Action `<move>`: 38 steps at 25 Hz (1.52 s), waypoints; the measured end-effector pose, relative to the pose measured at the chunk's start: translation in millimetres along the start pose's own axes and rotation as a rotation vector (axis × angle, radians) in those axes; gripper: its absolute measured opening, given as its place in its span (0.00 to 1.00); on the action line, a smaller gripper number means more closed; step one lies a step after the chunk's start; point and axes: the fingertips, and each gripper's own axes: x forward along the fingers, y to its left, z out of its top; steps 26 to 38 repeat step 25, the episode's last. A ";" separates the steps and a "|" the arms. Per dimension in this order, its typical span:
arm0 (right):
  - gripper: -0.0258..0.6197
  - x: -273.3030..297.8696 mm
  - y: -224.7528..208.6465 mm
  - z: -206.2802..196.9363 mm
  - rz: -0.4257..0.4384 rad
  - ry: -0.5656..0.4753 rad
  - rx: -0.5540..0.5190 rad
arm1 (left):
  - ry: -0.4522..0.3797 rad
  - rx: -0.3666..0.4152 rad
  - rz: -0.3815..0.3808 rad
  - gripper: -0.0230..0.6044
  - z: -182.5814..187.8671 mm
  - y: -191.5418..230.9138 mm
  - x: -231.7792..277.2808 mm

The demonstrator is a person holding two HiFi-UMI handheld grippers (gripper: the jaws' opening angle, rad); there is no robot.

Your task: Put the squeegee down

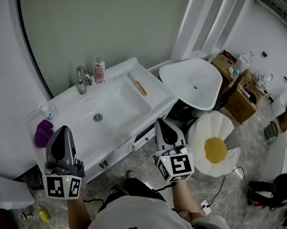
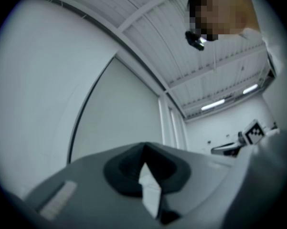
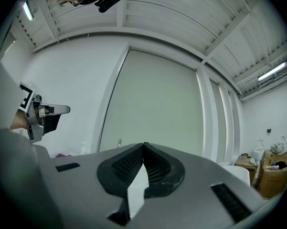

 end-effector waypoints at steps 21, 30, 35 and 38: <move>0.04 -29.1 26.2 8.8 -0.035 -0.015 0.023 | -0.008 -0.026 -0.047 0.05 1.3 -0.4 -21.5; 0.04 -29.3 31.6 7.9 -0.032 -0.017 0.029 | -0.012 -0.028 -0.044 0.05 0.9 3.7 -24.5; 0.04 -29.3 31.6 7.9 -0.032 -0.017 0.029 | -0.012 -0.028 -0.044 0.05 0.9 3.7 -24.5; 0.04 -29.3 31.6 7.9 -0.032 -0.017 0.029 | -0.012 -0.028 -0.044 0.05 0.9 3.7 -24.5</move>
